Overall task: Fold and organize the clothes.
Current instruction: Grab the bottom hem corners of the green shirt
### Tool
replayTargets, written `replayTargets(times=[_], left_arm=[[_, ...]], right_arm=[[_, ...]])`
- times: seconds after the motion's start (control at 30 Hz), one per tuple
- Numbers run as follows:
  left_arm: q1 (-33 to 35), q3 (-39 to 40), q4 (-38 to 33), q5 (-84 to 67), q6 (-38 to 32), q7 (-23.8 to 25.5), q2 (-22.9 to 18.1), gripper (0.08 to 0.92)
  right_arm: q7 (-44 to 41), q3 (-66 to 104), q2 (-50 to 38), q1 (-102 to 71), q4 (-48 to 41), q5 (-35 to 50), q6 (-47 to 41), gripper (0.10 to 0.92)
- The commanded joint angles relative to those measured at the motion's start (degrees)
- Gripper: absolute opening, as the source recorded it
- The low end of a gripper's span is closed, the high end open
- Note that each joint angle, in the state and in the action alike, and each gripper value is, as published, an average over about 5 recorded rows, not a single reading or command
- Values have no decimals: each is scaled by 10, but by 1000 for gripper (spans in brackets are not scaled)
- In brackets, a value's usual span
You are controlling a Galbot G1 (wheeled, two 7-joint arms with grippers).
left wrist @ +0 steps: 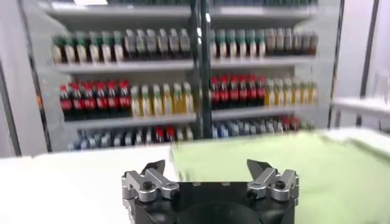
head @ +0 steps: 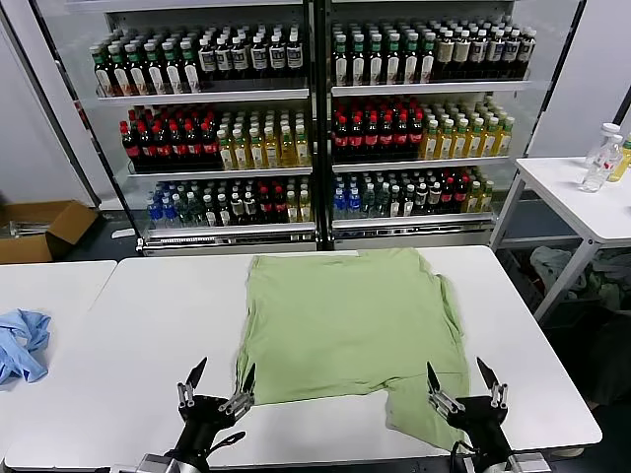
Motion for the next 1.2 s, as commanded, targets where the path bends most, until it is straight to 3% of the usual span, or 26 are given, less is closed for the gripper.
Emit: replayTargets(times=[0.03,0.2,0.57,0.73,0.87,1.2], left_arm=[[-18,4,28,3,96,4,18,822],[-36,12,55,-2,118,-4,24,823],[-80,16,96,-7,138,-49,-7,823],[-67,22,84,-37,127,-31,-17,822],[-62,24,75,-61,111,-10,-19,788],[-57,31,79,-64,112,-5,-21,507]], right_arm=[[1,15,-5,-19,-1,10,-45,823],[2,5,0,-29,-25,6,-38,823],[1,-15,8,20,-63,13,-28,823],[1,-22,0,50,-84,43,-30,817],[1,-29,4,59,-102,65,-33,738],[6,-27,3,49,-112,111,-34,453]])
